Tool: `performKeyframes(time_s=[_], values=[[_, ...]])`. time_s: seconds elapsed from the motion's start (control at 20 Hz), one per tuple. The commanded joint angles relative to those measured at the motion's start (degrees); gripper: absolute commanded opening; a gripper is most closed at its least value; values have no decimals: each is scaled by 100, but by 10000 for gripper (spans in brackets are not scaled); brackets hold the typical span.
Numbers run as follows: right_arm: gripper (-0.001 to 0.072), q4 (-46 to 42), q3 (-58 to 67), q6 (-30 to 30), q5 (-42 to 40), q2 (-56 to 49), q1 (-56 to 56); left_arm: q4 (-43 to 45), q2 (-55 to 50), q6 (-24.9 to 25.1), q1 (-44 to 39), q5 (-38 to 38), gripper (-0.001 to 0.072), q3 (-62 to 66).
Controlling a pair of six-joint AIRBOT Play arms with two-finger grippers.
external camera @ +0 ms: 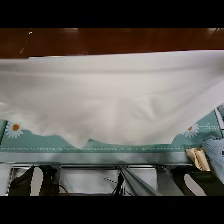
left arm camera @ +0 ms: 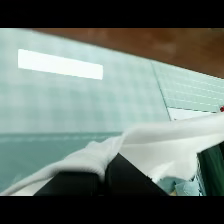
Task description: Fold the shirts.
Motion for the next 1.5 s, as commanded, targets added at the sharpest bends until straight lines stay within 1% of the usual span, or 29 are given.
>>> performKeyframes(time_s=[0.0,0.05,0.15,0.25,0.35,0.45,0.5,0.55,0.7,0.85,1.0,1.05,1.1,1.15,1.2,1.25,1.3,1.35,1.4,1.45], values=[[33,570,22,-162,-63,-994,7,251,4,44,-17,221,27,-1283],[33,855,22,-162,-317,-1272,7,247,0,92,-81,468,27,-1725],[33,1370,22,-168,-861,-1867,7,249,-11,212,-323,1294,27,-2540],[33,1644,22,-275,-1414,-2420,7,251,-184,422,-660,2282,27,-3224],[33,1670,22,-262,-2096,-3021,7,249,-643,487,-1014,3136,27,-3694],[33,1668,22,-127,-2627,-3589,7,251,-1272,1062,-1453,3952,27,-3969],[34,1665,22,-101,-2763,-3847,7,251,-1679,1340,-1659,4234,27,-4000],[34,1665,22,-63,-2820,-4109,7,234,-2063,1499,-1818,4457,27,-3998],[35,1652,22,299,-2603,-4684,2,197,-3169,1528,-2100,5016,28,-3998],[35,1685,22,516,-2328,-5056,7,17,-3943,1532,-2127,4927,28,-3998],[35,1915,24,573,-2358,-5123,7,-35,-4238,1534,-2122,4859,33,-3998],[89,1978,28,570,-2358,-5088,7,-39,-4227,1537,-2109,4839,100,-3974],[266,1985,28,560,-2334,-5007,0,-35,-4210,1606,-2041,4697,308,-3875],[417,1886,28,501,-2258,-4872,0,-26,-4210,1672,-1893,4374,572,-3700],[438,1698,28,308,-2120,-4697,2,-2,-4210,1685,-1668,3954,704,-3499],[437,1421,28,129,-1958,-4507,0,125,-4210,1687,-1370,3429,707,-3259],[437,966,28,-15,-1764,-4310,0,415,-4210,1681,-1001,2828,705,-2988],[437,315,26,-164,-1475,-4118,0,798,-4205,1637,-636,2256,654,-2747],[437,-184,-9,-66,-1290,-3945,-79,1307,-4181,1565,-234,1687,546,-2562],[437,-293,-46,170,-1147,-3799,-258,1801,-4094,1572,127,1300,522,-2533]])
